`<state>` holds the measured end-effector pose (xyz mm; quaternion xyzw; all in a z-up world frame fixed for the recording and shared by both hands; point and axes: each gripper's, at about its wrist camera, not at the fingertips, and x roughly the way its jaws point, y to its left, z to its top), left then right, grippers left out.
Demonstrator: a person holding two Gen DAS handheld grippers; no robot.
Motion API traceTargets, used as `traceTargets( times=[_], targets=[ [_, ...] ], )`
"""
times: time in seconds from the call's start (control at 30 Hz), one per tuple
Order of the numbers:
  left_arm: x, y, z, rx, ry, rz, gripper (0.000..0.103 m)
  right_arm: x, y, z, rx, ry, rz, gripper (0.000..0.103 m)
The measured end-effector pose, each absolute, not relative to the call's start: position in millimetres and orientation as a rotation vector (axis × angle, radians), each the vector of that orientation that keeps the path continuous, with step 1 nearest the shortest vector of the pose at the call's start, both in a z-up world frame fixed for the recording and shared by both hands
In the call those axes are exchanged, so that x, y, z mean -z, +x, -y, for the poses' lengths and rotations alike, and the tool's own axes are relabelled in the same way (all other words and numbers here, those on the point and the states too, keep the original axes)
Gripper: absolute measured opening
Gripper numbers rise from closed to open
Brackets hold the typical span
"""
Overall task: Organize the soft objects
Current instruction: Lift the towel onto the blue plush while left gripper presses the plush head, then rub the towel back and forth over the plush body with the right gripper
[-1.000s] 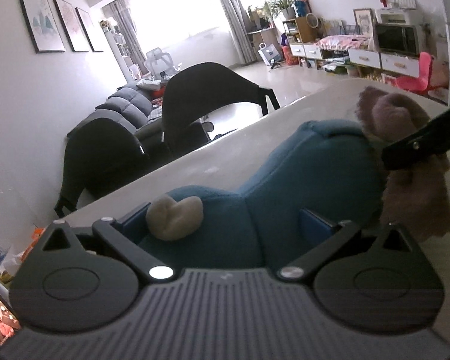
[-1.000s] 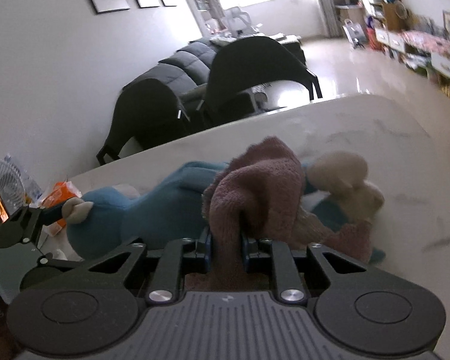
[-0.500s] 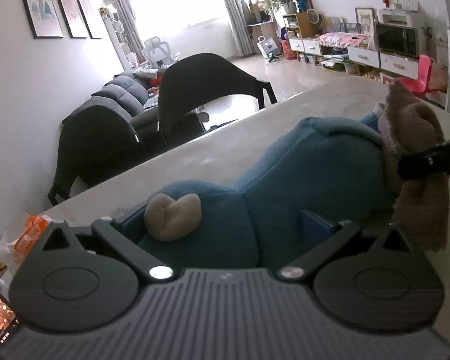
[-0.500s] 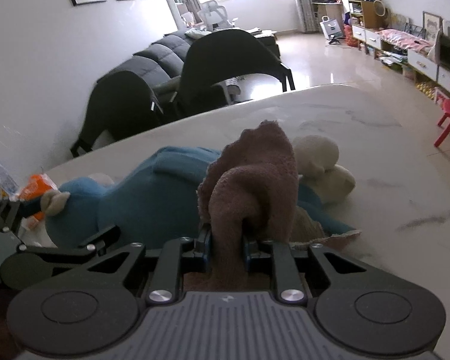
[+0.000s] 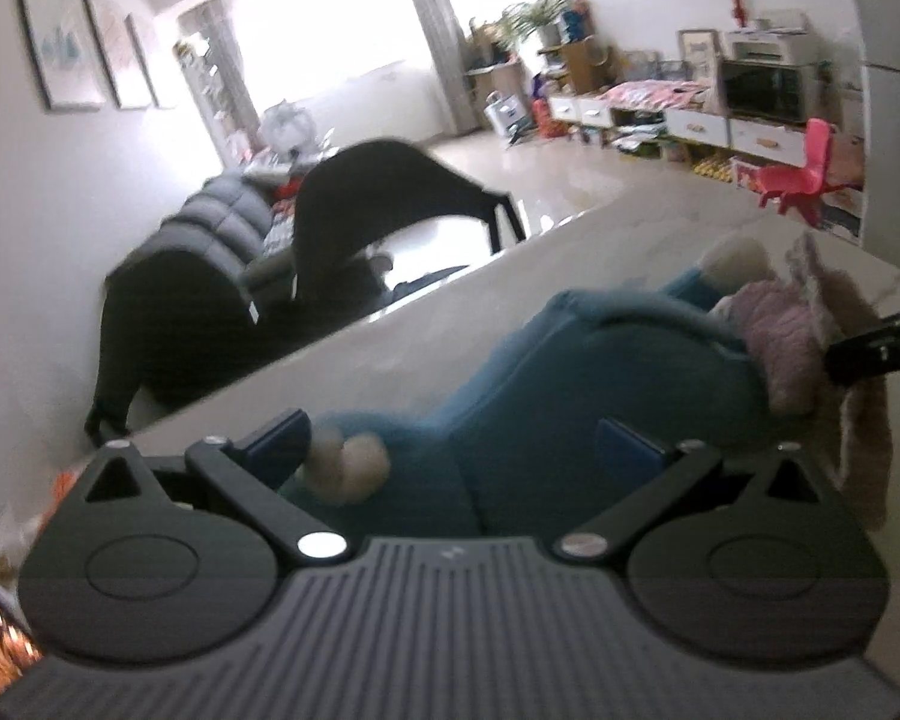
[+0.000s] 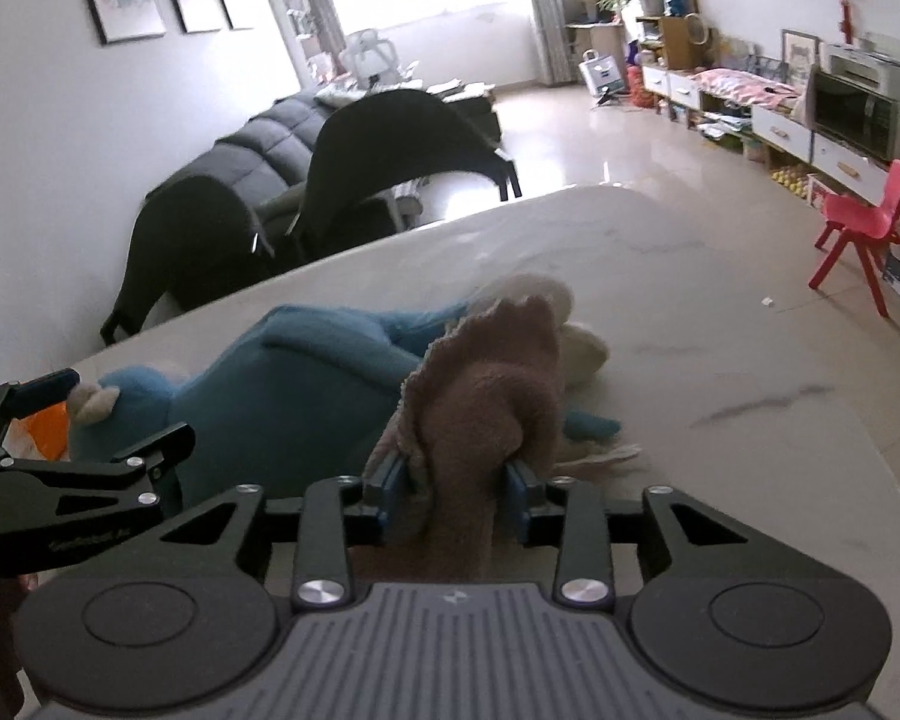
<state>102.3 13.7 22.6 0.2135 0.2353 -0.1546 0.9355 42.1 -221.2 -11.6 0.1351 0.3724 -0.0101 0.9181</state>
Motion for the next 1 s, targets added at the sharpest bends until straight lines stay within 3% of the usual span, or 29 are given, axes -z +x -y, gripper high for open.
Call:
traceTargets(
  times=[0.27,0.57,0.67,0.73,0.8,1.0],
  targets=[
    [-15,126,22,0.476,0.572,-0.47,0.103,29,44,234,0.02,0.296,-0.771,0.049],
    [11,163,21,0.605,0.448,-0.635,0.101,48,47,248,0.018,0.316,-0.776,0.051],
    [19,158,18,0.613,0.417,-0.617,0.1,55,48,253,0.018,0.323,-0.778,0.051],
    [22,153,17,0.615,0.414,-0.605,0.098,59,48,256,0.017,0.328,-0.779,0.046],
    [20,150,17,0.614,0.412,-0.604,0.094,63,49,259,0.017,0.332,-0.78,0.019],
    [14,143,15,0.627,0.397,-0.611,0.086,27,36,260,0.002,0.361,-0.716,0.015]
  ],
)
